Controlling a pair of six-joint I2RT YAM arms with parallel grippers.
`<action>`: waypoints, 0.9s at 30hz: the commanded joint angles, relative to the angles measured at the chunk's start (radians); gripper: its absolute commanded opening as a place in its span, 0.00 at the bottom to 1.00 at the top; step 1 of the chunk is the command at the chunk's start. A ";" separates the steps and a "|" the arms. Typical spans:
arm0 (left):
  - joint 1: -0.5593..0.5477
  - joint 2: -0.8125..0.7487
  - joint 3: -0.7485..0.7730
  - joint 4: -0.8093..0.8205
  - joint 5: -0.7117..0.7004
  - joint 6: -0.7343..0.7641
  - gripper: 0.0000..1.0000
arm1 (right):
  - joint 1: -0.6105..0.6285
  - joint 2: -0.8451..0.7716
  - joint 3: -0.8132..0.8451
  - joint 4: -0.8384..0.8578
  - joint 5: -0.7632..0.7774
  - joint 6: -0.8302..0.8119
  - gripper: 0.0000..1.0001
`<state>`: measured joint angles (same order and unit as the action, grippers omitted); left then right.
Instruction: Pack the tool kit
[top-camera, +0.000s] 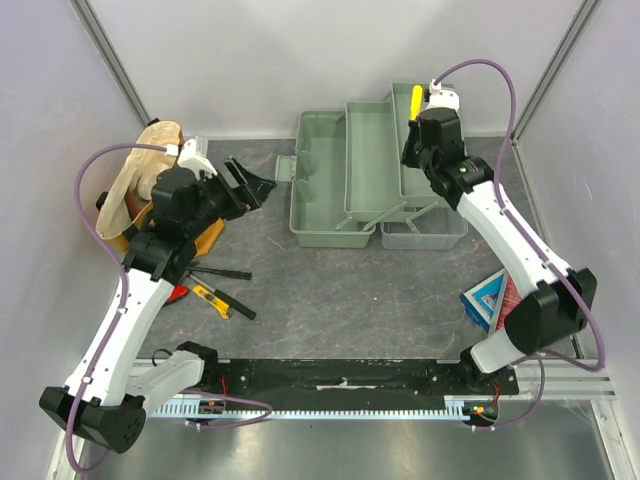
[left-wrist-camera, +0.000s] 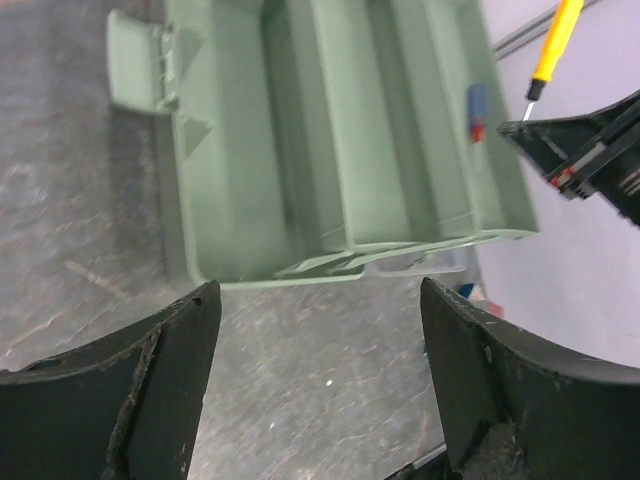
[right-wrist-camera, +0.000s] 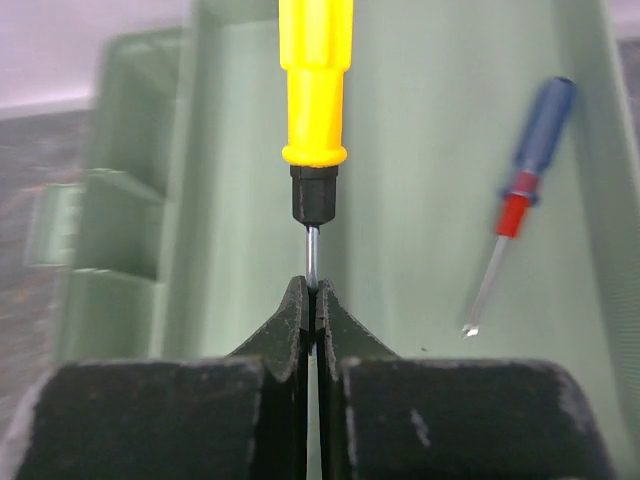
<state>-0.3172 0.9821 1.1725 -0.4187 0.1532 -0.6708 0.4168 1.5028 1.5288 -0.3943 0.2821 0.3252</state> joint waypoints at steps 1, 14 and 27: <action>0.009 0.016 -0.065 -0.058 -0.055 0.056 0.84 | -0.055 0.106 0.083 -0.087 0.109 -0.070 0.00; 0.207 0.139 -0.276 -0.077 -0.135 0.005 0.90 | -0.078 0.284 0.237 -0.222 0.153 -0.028 0.26; 0.288 0.174 -0.402 -0.106 -0.334 -0.160 0.92 | -0.076 0.123 0.194 -0.207 0.069 -0.006 0.45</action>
<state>-0.0357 1.1481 0.8059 -0.5106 -0.0517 -0.7319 0.3428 1.7535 1.7256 -0.6250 0.3931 0.3035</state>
